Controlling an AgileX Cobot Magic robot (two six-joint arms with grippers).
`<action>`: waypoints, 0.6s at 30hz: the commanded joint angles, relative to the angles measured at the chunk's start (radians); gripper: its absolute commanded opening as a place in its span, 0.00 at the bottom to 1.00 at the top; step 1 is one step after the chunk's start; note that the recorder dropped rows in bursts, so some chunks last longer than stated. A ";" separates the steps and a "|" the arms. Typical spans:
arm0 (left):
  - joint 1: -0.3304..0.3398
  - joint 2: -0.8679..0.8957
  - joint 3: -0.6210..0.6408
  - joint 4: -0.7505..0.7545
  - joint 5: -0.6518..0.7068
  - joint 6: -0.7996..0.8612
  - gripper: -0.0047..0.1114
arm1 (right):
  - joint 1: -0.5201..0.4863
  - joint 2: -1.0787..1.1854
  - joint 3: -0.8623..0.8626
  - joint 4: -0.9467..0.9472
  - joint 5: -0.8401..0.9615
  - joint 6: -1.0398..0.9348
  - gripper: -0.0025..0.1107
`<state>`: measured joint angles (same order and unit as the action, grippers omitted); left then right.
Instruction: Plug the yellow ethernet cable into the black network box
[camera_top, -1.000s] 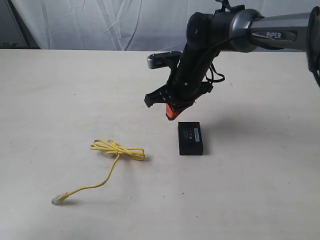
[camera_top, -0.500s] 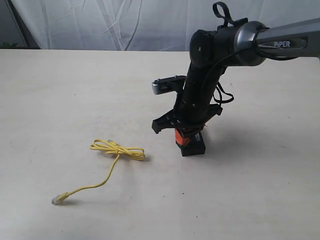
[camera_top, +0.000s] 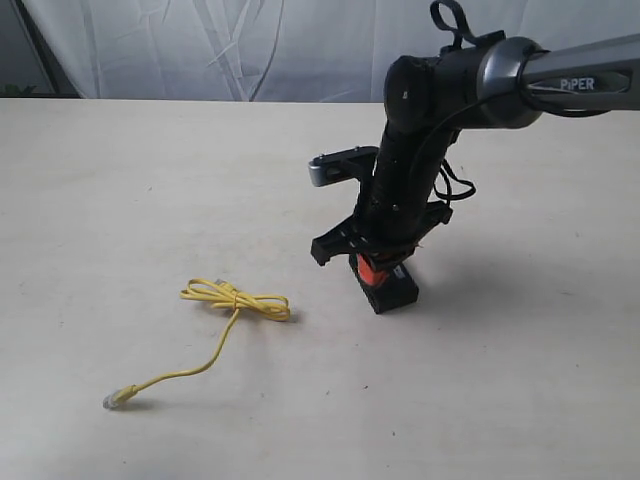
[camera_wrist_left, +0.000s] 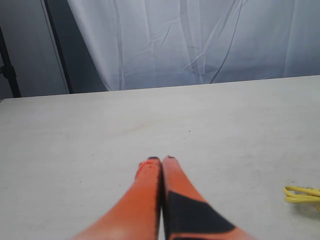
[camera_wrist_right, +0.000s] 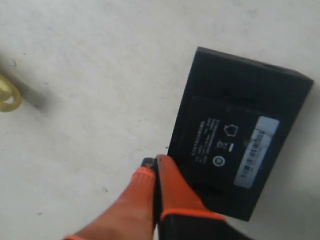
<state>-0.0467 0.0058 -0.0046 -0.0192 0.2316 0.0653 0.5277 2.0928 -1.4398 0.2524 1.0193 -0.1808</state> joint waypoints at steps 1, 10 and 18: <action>0.005 -0.006 0.005 -0.001 0.001 -0.003 0.04 | -0.002 -0.041 0.002 -0.011 -0.009 -0.003 0.02; 0.005 -0.006 0.005 -0.001 0.001 -0.003 0.04 | 0.021 -0.013 0.009 -0.035 -0.016 -0.011 0.02; 0.005 -0.006 0.005 -0.001 0.001 -0.003 0.04 | -0.016 -0.039 0.009 -0.037 -0.078 -0.006 0.02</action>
<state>-0.0467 0.0058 -0.0046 -0.0192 0.2316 0.0653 0.5362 2.0755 -1.4335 0.2247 0.9551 -0.1845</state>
